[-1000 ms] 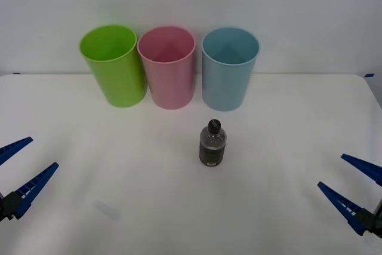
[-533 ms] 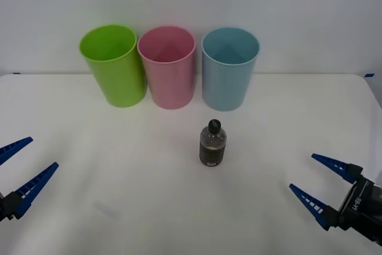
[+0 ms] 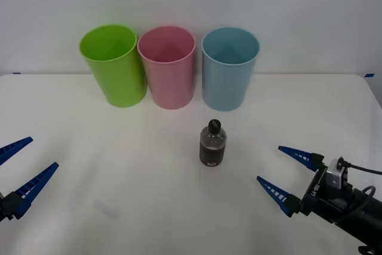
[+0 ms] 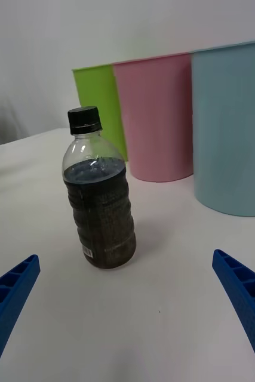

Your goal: Grasp the object on the table and drop it into the matching bin: aluminum can to the light blue bin, PET bottle to the pink bin.

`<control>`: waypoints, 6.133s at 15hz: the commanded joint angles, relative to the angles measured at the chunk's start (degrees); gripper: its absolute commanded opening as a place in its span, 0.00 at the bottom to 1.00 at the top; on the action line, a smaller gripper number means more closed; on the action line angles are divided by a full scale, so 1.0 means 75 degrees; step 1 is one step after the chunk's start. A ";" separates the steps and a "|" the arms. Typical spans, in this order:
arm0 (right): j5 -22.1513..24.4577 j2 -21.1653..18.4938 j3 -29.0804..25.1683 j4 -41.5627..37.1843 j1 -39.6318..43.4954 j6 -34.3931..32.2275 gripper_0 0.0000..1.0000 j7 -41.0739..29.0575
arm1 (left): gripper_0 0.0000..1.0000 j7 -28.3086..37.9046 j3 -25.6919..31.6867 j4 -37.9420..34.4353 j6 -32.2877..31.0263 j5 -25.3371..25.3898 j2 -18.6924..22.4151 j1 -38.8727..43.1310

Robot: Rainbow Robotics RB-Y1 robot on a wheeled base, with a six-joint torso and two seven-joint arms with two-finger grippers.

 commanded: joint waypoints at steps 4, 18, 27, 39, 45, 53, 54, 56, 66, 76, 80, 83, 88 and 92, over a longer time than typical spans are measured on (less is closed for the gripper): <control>-0.0059 0.0037 0.0928 0.0001 -0.0457 0.1065 1.00 0.0233 | 1.00 0.0000 0.0000 0.0000 0.0000 0.0000 0.0000 0.0000; 0.0012 0.0307 0.2499 0.0012 -0.1406 0.3198 1.00 0.0268 | 1.00 0.0000 0.0000 0.0000 0.0000 0.0000 0.0000 0.0000; 0.0012 0.0318 0.3237 0.0001 -0.1863 0.4218 1.00 0.0245 | 1.00 0.0000 0.0000 0.0000 0.0000 0.0000 0.0000 0.0000; 0.0211 0.0623 0.3319 0.0012 -0.1910 0.4616 0.00 0.0303 | 1.00 0.0000 0.0000 0.0000 0.0000 0.0000 0.0000 0.0000; 0.0246 0.0635 0.3319 0.0001 -0.1910 0.4605 0.00 0.0291 | 1.00 0.0000 0.0000 0.0000 0.0000 0.0000 0.0000 0.0000; 0.0012 0.0096 0.3249 -0.0937 -0.1558 0.4546 0.00 0.0057 | 1.00 0.0000 0.0000 0.0000 0.0000 0.0000 0.0000 0.0000; -0.0035 -0.0045 0.3225 -0.1230 -0.1441 0.4593 0.00 0.0010 | 1.00 0.0000 0.0000 0.0000 0.0000 0.0000 0.0000 0.0000; -0.0106 -0.0373 0.3190 -0.1945 -0.1148 0.4710 0.00 -0.0295 | 1.00 0.0000 0.0000 0.0000 0.0000 0.0000 0.0000 0.0000; -0.0094 -0.1557 0.2252 -0.4640 -0.0304 0.4921 0.00 -0.3552 | 1.00 0.0000 0.0000 0.0000 0.0000 0.0000 0.0000 0.0000; -0.0527 -0.2728 0.1491 -0.5706 -0.0960 0.5507 0.00 -0.5744 | 1.00 0.0000 0.0000 0.0000 0.0000 0.0000 0.0000 0.0000; -0.0527 -0.2811 0.1667 -0.5226 -0.1957 0.5542 0.00 -0.5990 | 1.00 0.0000 0.0000 0.0000 0.0000 0.0000 0.0000 0.0000; -0.0527 -0.2728 0.2206 -0.4429 -0.3070 0.5542 0.00 -0.6119 | 1.00 0.0000 0.0000 0.0000 0.0000 0.0000 0.0000 0.0000; 0.0328 -0.1357 0.2827 -0.2449 -0.4874 0.5542 0.00 -0.6166 | 1.00 0.0000 0.0000 0.0000 0.0000 0.0000 0.0000 0.0000; 0.1359 0.0061 0.2979 -0.0550 -0.6187 0.5542 0.00 -0.6189 | 1.00 0.0000 0.0000 0.0000 0.0000 0.0000 0.0000 0.0000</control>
